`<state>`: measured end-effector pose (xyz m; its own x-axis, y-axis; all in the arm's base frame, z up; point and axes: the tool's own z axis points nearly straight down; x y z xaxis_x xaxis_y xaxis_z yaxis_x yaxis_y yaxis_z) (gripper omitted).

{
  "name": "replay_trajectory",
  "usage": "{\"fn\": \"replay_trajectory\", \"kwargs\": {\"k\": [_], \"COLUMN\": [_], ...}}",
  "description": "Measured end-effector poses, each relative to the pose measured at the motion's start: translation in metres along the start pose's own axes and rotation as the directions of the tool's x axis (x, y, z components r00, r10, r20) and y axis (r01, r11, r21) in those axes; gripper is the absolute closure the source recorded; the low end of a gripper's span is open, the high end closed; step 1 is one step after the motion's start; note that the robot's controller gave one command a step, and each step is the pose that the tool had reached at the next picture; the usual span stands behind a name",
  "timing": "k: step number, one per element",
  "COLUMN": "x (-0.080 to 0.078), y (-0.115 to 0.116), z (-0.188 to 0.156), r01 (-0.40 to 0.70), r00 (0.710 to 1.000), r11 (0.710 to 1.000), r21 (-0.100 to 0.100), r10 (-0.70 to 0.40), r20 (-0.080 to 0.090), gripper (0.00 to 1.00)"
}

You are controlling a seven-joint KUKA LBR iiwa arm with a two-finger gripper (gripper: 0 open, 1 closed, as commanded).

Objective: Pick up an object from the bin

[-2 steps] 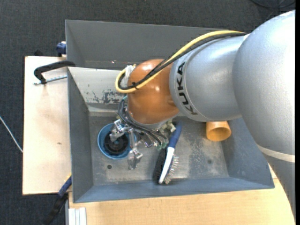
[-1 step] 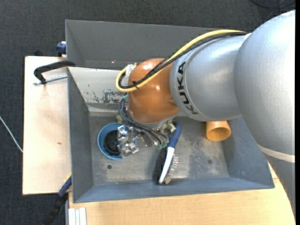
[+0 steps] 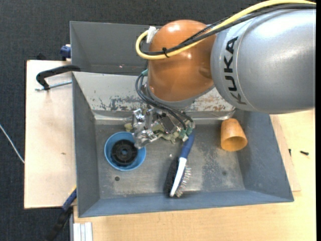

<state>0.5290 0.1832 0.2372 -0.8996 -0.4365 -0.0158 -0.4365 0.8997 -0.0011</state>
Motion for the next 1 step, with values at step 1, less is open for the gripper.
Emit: {"fn": "replay_trajectory", "kwargs": {"k": [1], "x": [0.0018], "y": [0.0001], "z": [0.0050], "r01": [0.000], "r00": [1.000], "r11": [1.000], "r21": [-0.002], "r10": [0.000], "r20": [-0.010], "gripper": [0.00]}}
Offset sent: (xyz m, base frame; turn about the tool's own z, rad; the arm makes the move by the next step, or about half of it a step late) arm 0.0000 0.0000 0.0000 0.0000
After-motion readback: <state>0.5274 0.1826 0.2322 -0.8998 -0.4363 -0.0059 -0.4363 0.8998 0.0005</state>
